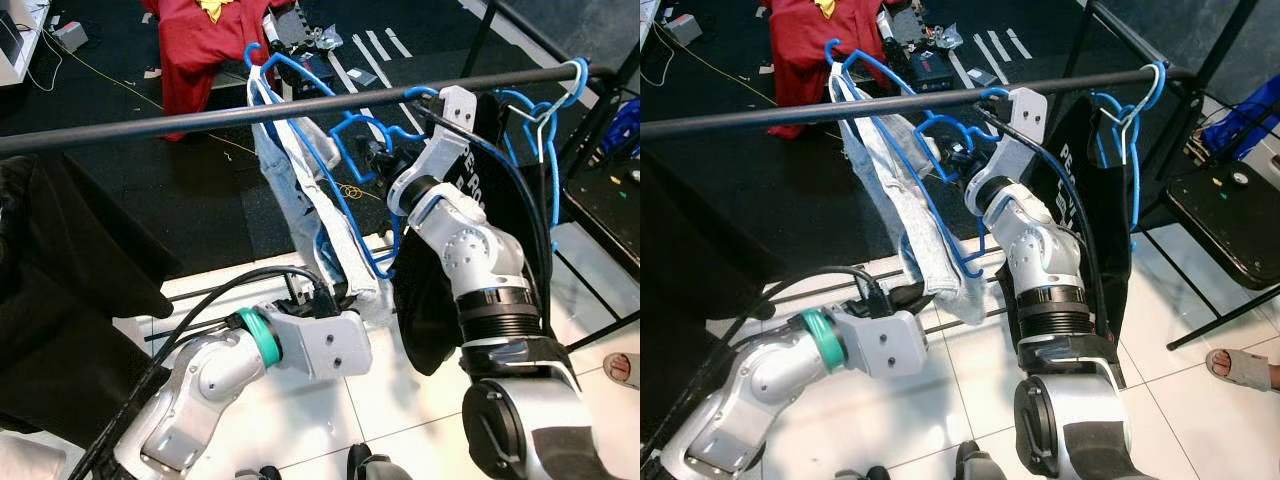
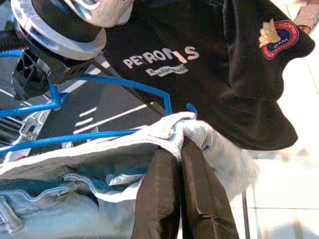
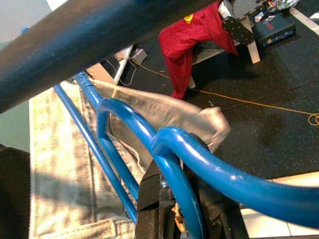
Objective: Hang hanger
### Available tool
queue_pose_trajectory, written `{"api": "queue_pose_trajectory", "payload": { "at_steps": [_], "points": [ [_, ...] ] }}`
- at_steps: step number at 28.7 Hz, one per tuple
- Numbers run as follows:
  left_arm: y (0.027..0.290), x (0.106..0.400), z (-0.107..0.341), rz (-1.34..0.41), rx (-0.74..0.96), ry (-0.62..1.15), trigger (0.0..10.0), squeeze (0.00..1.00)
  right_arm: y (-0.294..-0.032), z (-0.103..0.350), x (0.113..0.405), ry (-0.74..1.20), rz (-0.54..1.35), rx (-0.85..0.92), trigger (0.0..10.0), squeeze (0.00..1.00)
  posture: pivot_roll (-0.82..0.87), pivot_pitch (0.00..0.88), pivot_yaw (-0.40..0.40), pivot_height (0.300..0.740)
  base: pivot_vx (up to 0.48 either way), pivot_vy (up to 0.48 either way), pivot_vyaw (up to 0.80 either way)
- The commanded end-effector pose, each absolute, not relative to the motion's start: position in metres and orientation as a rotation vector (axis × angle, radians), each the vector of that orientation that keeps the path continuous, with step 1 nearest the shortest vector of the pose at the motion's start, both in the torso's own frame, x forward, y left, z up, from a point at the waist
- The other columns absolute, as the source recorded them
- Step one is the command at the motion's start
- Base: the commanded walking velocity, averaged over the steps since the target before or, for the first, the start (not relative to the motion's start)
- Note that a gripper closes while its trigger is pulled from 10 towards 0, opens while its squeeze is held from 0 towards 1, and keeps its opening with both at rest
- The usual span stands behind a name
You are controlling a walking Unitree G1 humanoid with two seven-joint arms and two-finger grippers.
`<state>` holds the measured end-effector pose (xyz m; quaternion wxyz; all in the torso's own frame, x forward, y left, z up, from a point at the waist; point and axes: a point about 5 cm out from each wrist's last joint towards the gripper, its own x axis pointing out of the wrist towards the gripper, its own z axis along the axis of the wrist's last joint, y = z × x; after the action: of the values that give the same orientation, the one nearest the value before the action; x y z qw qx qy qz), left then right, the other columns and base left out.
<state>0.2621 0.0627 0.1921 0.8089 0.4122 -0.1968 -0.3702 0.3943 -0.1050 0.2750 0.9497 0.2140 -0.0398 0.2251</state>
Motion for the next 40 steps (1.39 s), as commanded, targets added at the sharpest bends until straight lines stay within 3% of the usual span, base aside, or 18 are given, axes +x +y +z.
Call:
{"api": "queue_pose_trajectory", "payload": {
  "at_steps": [1,13,20,30,31,33,34,40],
  "points": [
    [0.055,0.259,0.189,-0.821,0.871,-0.423,10.0,0.00,-0.106,0.291,0.397,-0.118,0.471,0.435,10.0,0.00,-0.15,0.187,0.054,0.740,0.000,0.000,0.00],
    [0.051,0.263,0.196,-0.795,0.840,-0.448,10.0,0.00,-0.108,0.312,0.410,-0.134,0.465,0.383,10.0,0.00,-0.14,0.181,0.049,0.740,0.000,0.000,0.00],
    [0.050,0.261,0.197,-0.790,0.832,-0.450,10.0,0.00,-0.098,0.273,0.414,0.020,0.504,0.200,10.0,0.00,-0.14,0.182,0.045,0.740,0.000,0.000,0.00],
    [0.051,0.257,0.192,-0.804,0.840,-0.444,10.0,0.00,-0.089,0.262,0.407,-0.004,0.576,0.045,10.0,0.00,-0.14,0.186,0.047,0.740,0.000,0.000,0.00],
    [0.052,0.256,0.190,-0.808,0.841,-0.440,10.0,0.00,-0.089,0.263,0.405,-0.028,0.585,0.031,10.0,0.20,-0.14,0.187,0.048,0.740,0.000,0.000,0.00],
    [0.052,0.256,0.189,-0.810,0.842,-0.437,10.0,0.00,-0.089,0.263,0.403,-0.043,0.590,0.027,10.0,0.20,-0.14,0.187,0.049,0.740,0.000,0.000,0.00],
    [0.052,0.255,0.188,-0.812,0.842,-0.434,10.0,0.00,-0.089,0.264,0.402,-0.058,0.588,0.037,10.0,1.00,-0.15,0.188,0.052,0.740,0.000,0.000,0.00],
    [0.050,0.255,0.186,-0.817,0.843,-0.432,10.0,0.00,-0.093,0.265,0.398,-0.096,0.599,0.030,10.0,1.00,-0.15,0.185,0.052,0.740,0.000,0.000,0.00]
  ]
}}
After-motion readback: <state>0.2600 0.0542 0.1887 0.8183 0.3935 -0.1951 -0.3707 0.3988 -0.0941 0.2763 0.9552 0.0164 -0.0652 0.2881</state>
